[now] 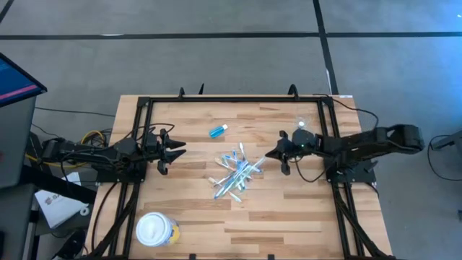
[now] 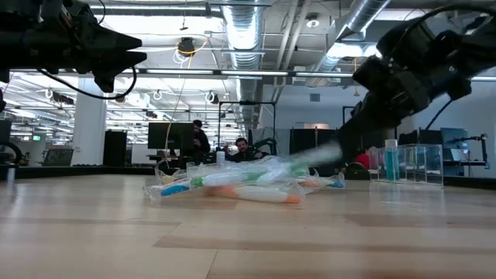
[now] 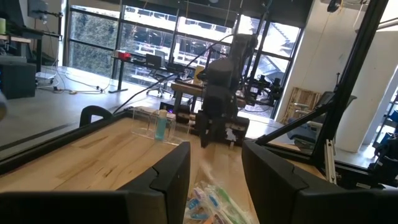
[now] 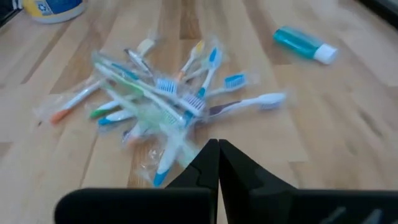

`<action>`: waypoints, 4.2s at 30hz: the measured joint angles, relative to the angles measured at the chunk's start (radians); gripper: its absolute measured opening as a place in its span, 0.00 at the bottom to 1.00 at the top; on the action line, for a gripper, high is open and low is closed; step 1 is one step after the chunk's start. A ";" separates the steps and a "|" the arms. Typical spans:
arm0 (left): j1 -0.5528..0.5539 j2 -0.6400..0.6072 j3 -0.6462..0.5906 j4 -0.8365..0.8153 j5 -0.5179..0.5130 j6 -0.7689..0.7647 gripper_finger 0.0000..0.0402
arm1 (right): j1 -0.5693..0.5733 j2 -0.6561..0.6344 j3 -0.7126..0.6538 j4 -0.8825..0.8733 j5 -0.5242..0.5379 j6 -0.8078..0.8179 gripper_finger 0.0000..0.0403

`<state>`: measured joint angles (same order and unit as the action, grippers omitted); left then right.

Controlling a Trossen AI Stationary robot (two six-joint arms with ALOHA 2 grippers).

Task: Pick & Place toothbrushing station
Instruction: Put the green toothbrush into the transparent organizer

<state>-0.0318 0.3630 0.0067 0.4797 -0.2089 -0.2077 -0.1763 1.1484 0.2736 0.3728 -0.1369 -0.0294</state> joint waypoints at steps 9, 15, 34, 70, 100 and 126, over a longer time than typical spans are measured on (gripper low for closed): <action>0.000 0.000 0.000 0.000 0.000 0.000 0.35 | 0.051 -0.155 0.109 -0.295 0.075 0.008 0.00; 0.000 0.000 0.000 0.000 0.000 -0.010 0.35 | 0.082 -0.094 0.110 -0.343 0.059 0.011 0.00; 0.000 0.019 0.000 0.000 0.000 -0.010 0.35 | 0.047 0.084 0.110 -0.229 0.053 -0.007 0.49; 0.000 0.033 0.000 0.011 0.000 -0.009 0.35 | 0.001 0.298 0.110 -0.078 0.012 -0.031 0.52; 0.000 0.033 0.000 0.012 0.000 -0.008 0.35 | 0.006 0.261 0.189 -0.243 0.038 -0.082 0.00; 0.000 0.072 0.000 0.036 0.000 -0.010 0.35 | 0.050 0.022 0.523 -0.937 0.414 -0.131 0.00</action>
<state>-0.0317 0.4347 0.0064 0.5159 -0.2085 -0.2181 -0.1262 1.1702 0.7970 -0.5643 0.2770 -0.1607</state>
